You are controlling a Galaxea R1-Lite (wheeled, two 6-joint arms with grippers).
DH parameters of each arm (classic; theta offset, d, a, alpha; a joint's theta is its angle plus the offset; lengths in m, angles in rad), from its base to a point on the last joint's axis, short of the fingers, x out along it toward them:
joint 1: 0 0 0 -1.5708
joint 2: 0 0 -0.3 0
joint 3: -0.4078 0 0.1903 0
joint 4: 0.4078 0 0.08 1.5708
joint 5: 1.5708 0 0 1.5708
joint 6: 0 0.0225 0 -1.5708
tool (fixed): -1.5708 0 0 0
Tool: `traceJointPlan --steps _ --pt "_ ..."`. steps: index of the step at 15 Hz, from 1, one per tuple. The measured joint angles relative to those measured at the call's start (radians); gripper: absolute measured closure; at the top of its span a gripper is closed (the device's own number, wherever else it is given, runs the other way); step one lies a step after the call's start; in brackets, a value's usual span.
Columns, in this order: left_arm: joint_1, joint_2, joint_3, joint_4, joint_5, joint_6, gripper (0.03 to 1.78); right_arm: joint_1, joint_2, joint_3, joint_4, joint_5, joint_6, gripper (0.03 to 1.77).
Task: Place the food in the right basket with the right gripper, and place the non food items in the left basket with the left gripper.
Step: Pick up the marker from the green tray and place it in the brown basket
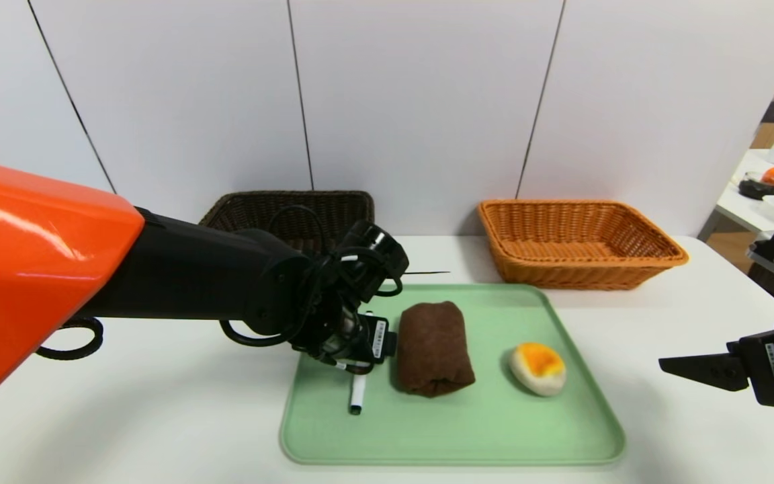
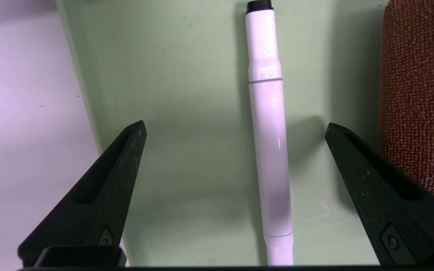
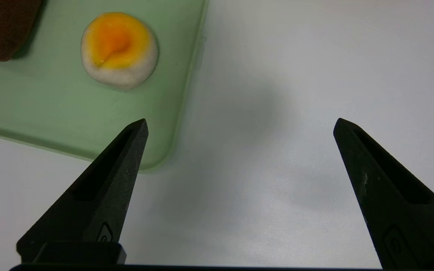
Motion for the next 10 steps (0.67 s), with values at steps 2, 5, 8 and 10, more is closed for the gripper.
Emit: traceJointPlan --steps 2,5,8,10 --pt "0.0 0.0 0.0 0.0 -0.001 0.0 0.12 0.0 0.0 0.0 0.0 0.0 0.0 0.1" --pt "0.0 0.0 0.0 0.0 -0.002 -0.003 0.12 0.0 0.0 0.001 0.0 -0.001 0.0 0.1" --pt "-0.004 -0.001 0.003 0.0 -0.002 -0.005 0.64 0.0 -0.001 0.002 0.0 0.0 0.0 0.1" --pt "-0.01 0.0 0.008 0.0 -0.006 -0.005 0.88 0.0 -0.001 0.002 0.0 0.0 0.0 0.1"
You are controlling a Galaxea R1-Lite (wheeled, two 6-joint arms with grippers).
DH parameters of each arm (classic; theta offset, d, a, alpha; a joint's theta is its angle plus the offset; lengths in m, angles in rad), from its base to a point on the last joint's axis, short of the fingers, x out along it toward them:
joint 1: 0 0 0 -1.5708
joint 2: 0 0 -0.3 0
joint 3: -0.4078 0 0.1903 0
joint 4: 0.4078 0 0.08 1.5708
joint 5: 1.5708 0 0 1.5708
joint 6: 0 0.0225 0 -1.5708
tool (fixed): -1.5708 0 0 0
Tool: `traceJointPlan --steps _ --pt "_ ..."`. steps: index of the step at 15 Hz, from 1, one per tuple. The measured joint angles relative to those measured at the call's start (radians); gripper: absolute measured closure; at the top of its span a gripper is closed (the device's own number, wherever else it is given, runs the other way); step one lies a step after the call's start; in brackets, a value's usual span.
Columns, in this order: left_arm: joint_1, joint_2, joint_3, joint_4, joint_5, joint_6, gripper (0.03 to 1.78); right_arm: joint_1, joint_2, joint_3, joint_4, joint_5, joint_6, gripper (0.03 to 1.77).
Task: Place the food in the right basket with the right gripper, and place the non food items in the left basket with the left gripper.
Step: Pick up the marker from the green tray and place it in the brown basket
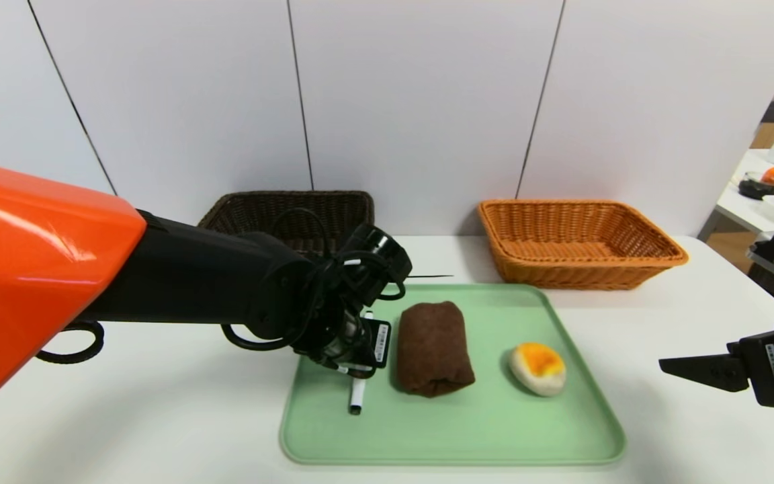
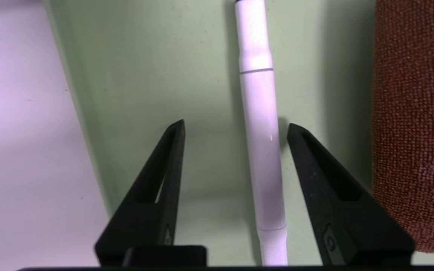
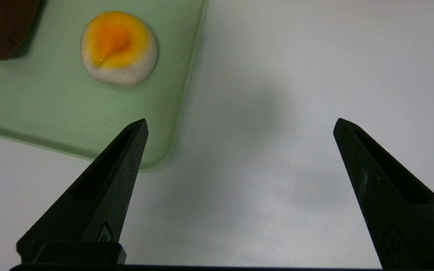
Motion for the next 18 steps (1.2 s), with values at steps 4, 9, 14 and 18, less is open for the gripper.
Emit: traceJointPlan --steps 4,9,14,18 --pt "-0.005 0.004 0.003 0.0 -0.002 0.0 1.65 -0.001 -0.002 0.0 0.0 0.0 0.0 0.1" --pt "-0.007 -0.011 -0.003 0.0 0.001 0.0 1.65 0.0 -0.003 0.0 0.0 0.0 0.0 0.1" --pt "0.013 -0.131 -0.032 0.001 0.006 0.058 1.65 -0.011 -0.005 0.001 0.0 0.0 0.0 0.1" --pt "0.097 -0.232 -0.123 0.003 0.006 0.272 1.65 -0.013 -0.006 0.004 0.0 0.001 0.0 0.1"
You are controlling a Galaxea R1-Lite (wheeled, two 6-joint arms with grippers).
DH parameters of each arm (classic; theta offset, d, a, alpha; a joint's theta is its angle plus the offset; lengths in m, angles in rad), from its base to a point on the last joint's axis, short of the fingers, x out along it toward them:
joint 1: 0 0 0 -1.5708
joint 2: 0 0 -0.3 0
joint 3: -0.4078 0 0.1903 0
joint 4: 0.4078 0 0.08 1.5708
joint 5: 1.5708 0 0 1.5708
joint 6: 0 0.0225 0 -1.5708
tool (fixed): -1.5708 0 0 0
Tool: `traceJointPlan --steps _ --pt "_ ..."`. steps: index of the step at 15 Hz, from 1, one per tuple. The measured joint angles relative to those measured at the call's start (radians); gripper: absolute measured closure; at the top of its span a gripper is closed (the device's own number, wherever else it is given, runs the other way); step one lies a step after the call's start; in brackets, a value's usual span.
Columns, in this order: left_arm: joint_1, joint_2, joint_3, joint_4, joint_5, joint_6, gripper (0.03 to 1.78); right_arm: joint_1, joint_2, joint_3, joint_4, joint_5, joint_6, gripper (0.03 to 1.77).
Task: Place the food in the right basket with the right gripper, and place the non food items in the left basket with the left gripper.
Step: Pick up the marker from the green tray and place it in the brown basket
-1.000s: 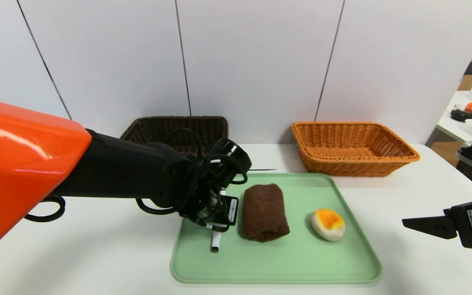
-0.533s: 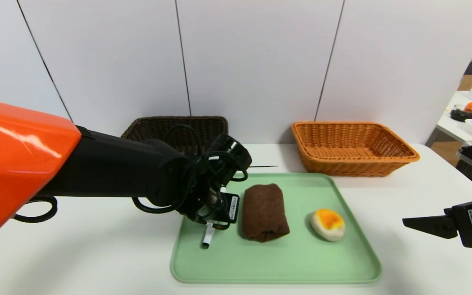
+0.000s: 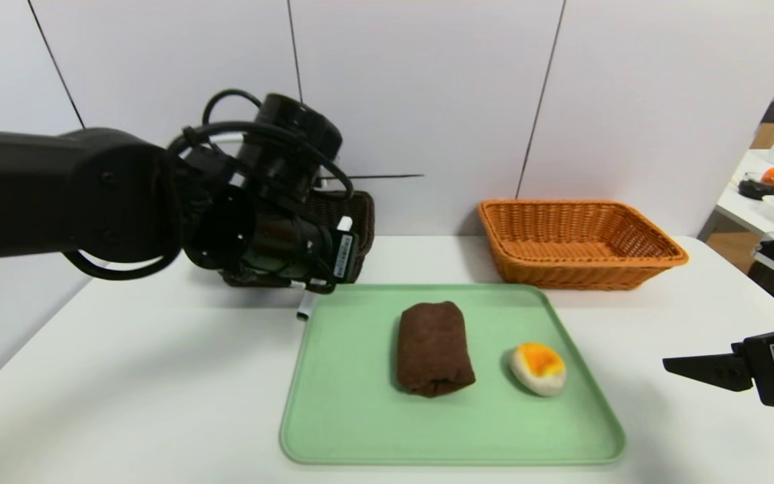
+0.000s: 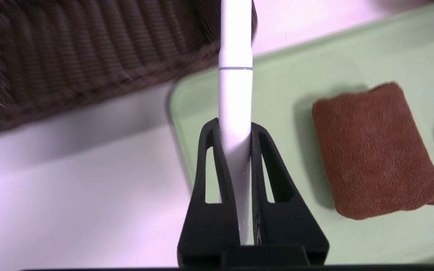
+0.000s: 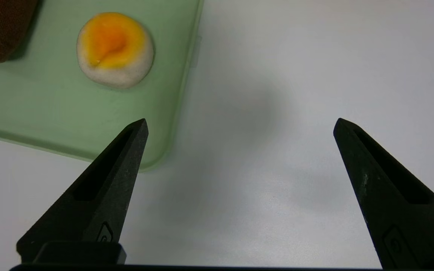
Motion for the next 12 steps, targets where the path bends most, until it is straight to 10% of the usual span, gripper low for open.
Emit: traceJointPlan --steps 12 --pt "0.311 0.09 -0.258 0.05 -0.181 0.843 1.65 0.0 0.002 0.022 -0.044 0.0 -0.001 0.1"
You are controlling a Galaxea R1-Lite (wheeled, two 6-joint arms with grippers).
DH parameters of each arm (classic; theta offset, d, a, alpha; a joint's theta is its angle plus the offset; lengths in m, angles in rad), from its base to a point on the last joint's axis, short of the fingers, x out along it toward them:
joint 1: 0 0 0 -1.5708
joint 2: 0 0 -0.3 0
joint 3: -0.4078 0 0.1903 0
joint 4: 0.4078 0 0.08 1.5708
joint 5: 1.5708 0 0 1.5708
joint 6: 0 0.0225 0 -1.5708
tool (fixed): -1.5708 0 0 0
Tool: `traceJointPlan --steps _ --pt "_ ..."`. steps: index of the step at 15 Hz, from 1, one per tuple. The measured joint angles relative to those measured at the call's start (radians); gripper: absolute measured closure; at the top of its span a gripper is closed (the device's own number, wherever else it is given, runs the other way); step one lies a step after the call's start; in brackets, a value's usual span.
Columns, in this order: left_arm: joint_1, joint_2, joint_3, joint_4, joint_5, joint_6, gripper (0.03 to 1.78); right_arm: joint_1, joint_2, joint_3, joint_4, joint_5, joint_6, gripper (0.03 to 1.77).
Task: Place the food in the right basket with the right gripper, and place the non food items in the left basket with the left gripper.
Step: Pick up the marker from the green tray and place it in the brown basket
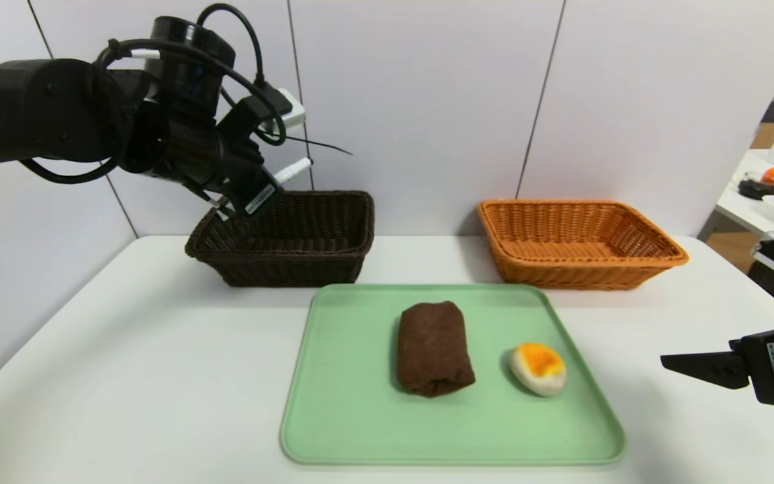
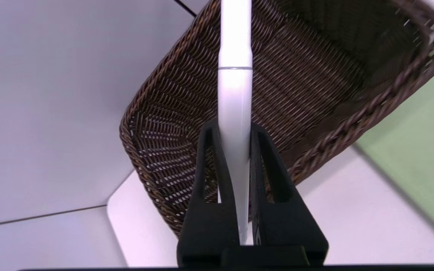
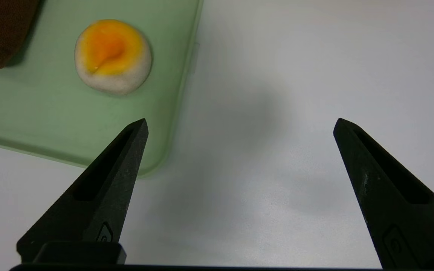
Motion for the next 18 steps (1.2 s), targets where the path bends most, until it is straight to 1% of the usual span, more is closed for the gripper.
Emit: traceJointPlan --steps 3,5,11,18 --pt "0.045 0.062 -0.031 0.006 -0.008 0.14 1.65 0.003 0.001 0.008 -0.001 0.0 0.0 0.1" --pt "0.065 0.107 -0.054 0.002 -0.03 0.196 1.65 0.003 0.001 0.02 -0.001 -0.001 0.001 0.1" --pt "0.078 0.267 -0.183 -0.001 -0.045 0.195 1.65 0.0 -0.002 0.05 -0.001 -0.003 0.002 0.1" --pt "0.082 0.341 -0.212 -0.002 -0.046 0.189 1.65 0.001 -0.005 0.06 -0.001 -0.003 0.003 0.1"
